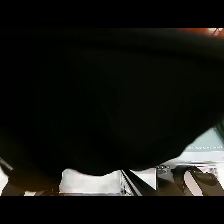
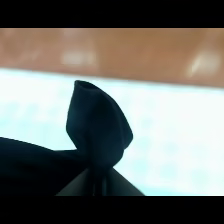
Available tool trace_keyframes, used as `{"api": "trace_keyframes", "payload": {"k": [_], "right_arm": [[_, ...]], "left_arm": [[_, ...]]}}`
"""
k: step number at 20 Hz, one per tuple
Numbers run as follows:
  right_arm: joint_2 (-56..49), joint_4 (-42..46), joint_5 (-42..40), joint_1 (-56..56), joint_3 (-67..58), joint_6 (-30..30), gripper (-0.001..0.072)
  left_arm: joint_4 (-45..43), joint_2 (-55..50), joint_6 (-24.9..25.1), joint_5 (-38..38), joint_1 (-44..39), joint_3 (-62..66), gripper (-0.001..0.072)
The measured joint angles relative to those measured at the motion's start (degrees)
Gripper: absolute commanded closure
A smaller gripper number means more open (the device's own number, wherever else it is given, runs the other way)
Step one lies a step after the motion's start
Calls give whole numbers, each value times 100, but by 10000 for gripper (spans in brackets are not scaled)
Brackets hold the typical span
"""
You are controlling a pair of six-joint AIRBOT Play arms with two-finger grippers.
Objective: Fold the shirts.
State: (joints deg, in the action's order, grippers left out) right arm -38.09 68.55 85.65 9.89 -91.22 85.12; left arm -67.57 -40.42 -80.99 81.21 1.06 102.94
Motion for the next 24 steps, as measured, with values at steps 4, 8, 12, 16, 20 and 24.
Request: {"api": "trace_keyframes", "payload": {"k": [4, 8, 12, 16, 20, 24], "right_arm": [[-538, -232, -586, 0, 1342, -168, 689], [-1912, -535, -1478, -2, 1810, -466, 689], [-3738, -1231, -2382, -44, 1449, -758, 689], [-5449, -1801, -2815, -94, 533, -756, 411], [-6373, -2387, -2848, 22, -162, -734, 298], [-6404, -2450, -1985, 601, -437, -776, 303]], "left_arm": [[-398, -643, -96, -507, -203, -1335, 683], [-507, -1967, -286, -1613, -256, -2004, 683], [-328, -3576, -507, -2581, -269, -1937, 682], [118, -4828, -693, -2994, -271, -1596, 622], [389, -5359, -800, -2741, -164, -1399, 200], [72, -5447, -817, -1252, 544, -1322, 200]]}}
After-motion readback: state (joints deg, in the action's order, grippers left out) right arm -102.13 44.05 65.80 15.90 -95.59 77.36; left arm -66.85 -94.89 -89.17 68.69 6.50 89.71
